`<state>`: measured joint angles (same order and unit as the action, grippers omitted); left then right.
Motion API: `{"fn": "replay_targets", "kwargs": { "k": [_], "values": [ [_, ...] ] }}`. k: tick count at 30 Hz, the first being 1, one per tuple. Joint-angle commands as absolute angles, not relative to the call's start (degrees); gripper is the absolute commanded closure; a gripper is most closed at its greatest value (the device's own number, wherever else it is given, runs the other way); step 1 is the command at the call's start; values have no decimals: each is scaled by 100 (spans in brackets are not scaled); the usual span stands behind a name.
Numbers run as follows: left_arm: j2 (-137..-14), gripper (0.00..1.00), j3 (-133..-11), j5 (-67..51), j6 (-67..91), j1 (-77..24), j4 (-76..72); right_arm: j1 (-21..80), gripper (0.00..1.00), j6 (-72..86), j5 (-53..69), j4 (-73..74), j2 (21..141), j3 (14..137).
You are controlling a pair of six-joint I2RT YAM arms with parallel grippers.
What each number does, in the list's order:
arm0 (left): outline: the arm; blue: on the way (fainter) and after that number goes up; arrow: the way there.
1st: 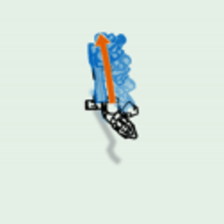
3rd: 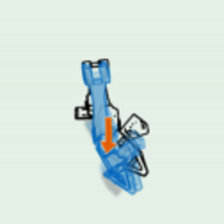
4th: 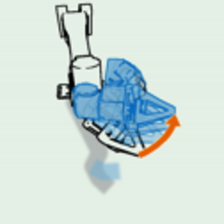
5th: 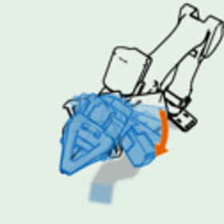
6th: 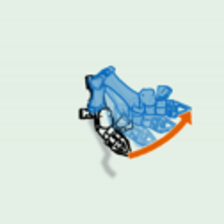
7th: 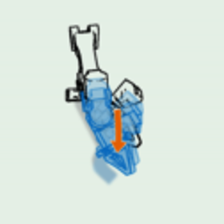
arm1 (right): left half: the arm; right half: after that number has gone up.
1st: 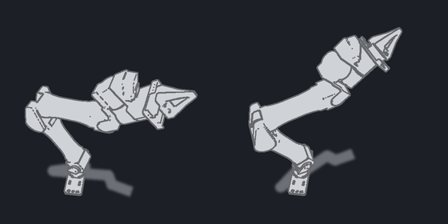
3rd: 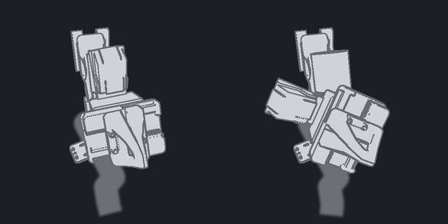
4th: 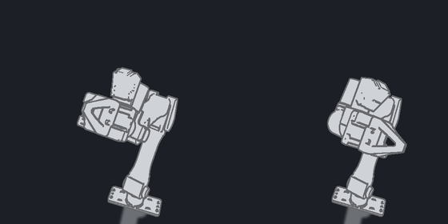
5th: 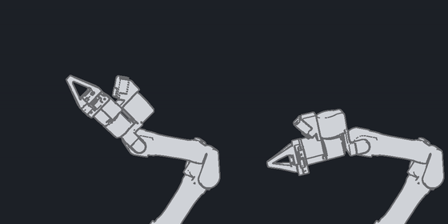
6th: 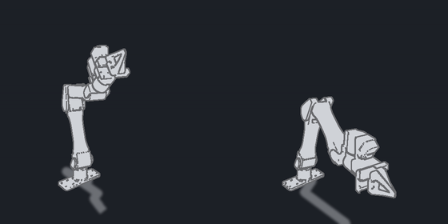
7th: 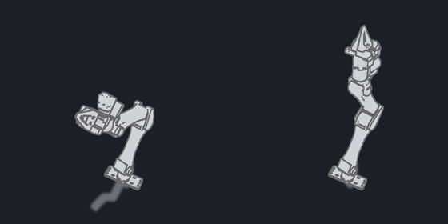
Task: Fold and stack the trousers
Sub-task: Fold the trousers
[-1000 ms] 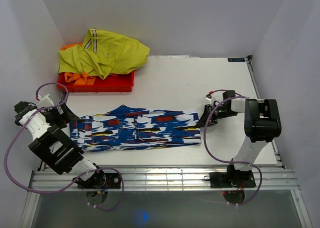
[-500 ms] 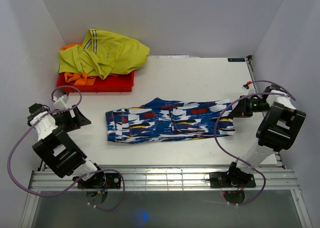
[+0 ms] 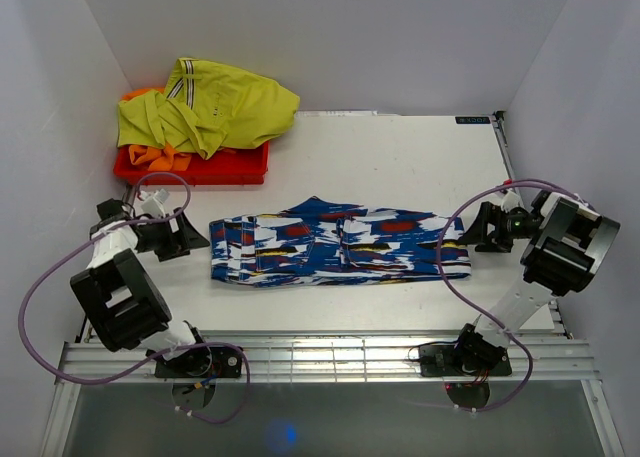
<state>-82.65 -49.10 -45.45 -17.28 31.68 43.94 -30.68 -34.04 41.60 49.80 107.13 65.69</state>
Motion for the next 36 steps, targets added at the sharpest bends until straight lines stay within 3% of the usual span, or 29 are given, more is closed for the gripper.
{"fn": "replay_targets", "kwargs": {
  "k": [1,10,17,19,21,22,36],
  "values": [
    [-8367,12,-4974,-4658,-1292,3173,3903,-3234,12,-3594,3753,4702,10538,6215],
    [-8964,11,-5080,-4685,-809,3103,3850,-3208,23,-3630,4280,5097,11082,6108],
    [-9306,12,-5071,-4439,-615,2910,3779,-3103,45,-3560,4131,5124,11478,6240],
    [-9404,12,-5089,-4456,-606,2874,3788,-3059,59,-3568,4113,5133,11531,6258],
    [-9474,12,-5080,-4500,-615,2865,3797,-3050,87,-3577,4044,5115,11444,6310],
    [-9483,12,-5071,-4561,-650,2857,3806,-3050,92,-3568,3982,5124,11382,6354],
    [-9615,23,-5019,-5150,-932,2198,3753,-3033,92,-3358,4428,7022,10556,9131]
  ]
}}
